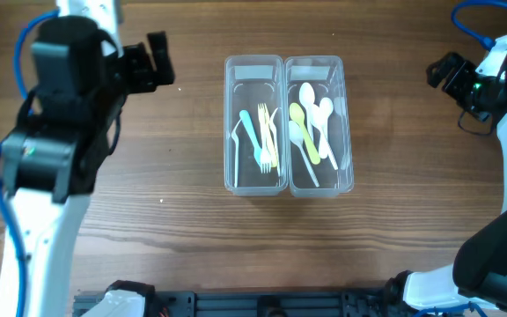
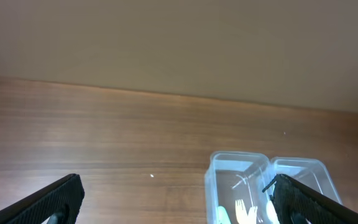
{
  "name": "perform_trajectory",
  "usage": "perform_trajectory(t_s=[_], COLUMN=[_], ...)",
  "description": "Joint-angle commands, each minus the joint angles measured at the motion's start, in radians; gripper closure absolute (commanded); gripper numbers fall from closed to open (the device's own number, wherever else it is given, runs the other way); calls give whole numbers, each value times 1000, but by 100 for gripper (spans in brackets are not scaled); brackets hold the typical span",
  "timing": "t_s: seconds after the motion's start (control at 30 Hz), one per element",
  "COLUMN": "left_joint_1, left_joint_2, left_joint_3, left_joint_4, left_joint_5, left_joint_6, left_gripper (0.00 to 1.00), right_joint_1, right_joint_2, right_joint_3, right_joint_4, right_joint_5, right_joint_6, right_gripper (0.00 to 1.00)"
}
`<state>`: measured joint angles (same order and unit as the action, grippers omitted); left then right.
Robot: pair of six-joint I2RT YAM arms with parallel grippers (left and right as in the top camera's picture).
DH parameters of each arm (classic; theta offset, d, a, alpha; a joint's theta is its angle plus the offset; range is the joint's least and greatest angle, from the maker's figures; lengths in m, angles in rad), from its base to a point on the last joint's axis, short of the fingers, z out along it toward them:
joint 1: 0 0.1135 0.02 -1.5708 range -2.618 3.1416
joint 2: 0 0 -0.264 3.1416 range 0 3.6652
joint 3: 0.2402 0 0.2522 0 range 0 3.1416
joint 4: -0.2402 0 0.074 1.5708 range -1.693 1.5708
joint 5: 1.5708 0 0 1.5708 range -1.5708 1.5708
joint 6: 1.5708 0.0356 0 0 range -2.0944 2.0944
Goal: Pack container
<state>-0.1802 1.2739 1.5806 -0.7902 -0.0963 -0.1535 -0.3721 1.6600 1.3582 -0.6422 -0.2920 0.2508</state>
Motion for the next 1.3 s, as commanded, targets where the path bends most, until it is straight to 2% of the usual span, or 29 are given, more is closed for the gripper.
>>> perform_trajectory(t_s=[0.0,0.27,0.4,0.9,1.1,1.27], left_joint_1=[25,40,65,100,100,100], left_joint_2=[-122,-232,-283,-653,-836,-964], left_joint_3=[-6,-9,-94,-909,-1131,-1239], left_joint_4=[-38,-68,-35,446,480,481], left_joint_5=[9,-18,-17,2,1,1], left_joint_6=[19,19,12,11,12,12], left_gripper=[0,0,0,0,0,0], right_joint_1=[0,0,0,0,0,0], right_joint_2=[-16,-16,-16,-16,-16,-16], right_joint_3=[14,14,14,14,14,14], right_joint_4=[2,2,2,2,2,2], right_joint_5=[-15,-16,-16,-15,-15,-16], right_joint_6=[14,14,14,14,14,14], right_gripper=[0,0,0,0,0,0])
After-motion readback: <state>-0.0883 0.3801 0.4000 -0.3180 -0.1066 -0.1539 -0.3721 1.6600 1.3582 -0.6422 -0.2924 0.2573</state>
